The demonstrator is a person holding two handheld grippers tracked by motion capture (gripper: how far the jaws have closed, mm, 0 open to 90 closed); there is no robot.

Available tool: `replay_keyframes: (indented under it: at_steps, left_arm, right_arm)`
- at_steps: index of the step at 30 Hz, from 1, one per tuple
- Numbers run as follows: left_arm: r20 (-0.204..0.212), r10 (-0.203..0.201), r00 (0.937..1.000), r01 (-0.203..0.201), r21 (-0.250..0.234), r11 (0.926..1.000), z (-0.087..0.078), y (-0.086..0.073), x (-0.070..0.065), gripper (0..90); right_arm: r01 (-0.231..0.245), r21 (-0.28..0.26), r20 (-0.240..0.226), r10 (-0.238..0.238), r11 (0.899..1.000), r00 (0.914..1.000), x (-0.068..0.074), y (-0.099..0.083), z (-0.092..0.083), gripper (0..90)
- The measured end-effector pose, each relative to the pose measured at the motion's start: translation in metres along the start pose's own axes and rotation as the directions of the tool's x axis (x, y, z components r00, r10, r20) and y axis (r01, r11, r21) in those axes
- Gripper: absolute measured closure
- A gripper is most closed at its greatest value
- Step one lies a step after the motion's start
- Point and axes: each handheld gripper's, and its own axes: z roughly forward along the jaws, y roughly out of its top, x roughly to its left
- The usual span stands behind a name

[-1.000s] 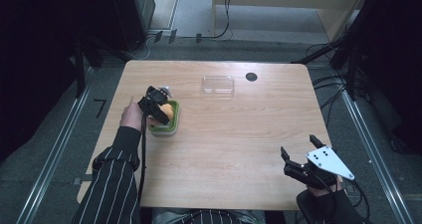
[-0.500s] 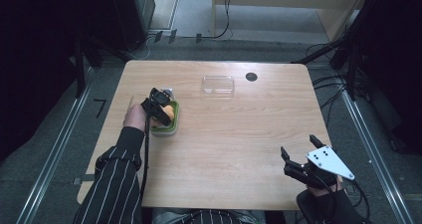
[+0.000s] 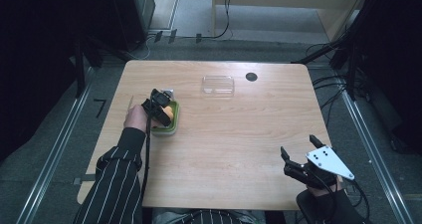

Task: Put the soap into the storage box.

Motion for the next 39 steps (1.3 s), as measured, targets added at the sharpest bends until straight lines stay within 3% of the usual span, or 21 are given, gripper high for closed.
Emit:
replay_keyframes:
  at_steps: [14,18,30,39]
  left_arm:
    - [0.003,-0.010,0.9999,0.010,0.022,0.9997,0.003,0.000,-0.002,37.9]
    - [-0.008,-0.013,0.9999,0.014,0.010,0.9999,0.001,-0.001,-0.002,30.7]
    - [-0.024,-0.021,0.9995,0.021,-0.005,0.9998,-0.009,-0.001,-0.002,20.4]
    - [-0.008,-0.034,0.9994,0.034,0.005,0.9994,-0.021,-0.008,-0.003,13.8]
  right_arm:
    - [-0.002,-0.001,-0.001,0.002,1.000,1.0000,0.000,0.000,0.000,13.4]
    - [0.000,-0.003,-0.002,0.000,1.000,1.0000,0.000,0.000,0.000,13.3]
    - [-0.007,-0.006,0.004,0.007,1.000,1.0000,-0.001,0.000,-0.001,13.4]
    - [-0.003,-0.005,0.003,0.003,1.000,1.0000,0.000,0.000,-0.001,13.4]
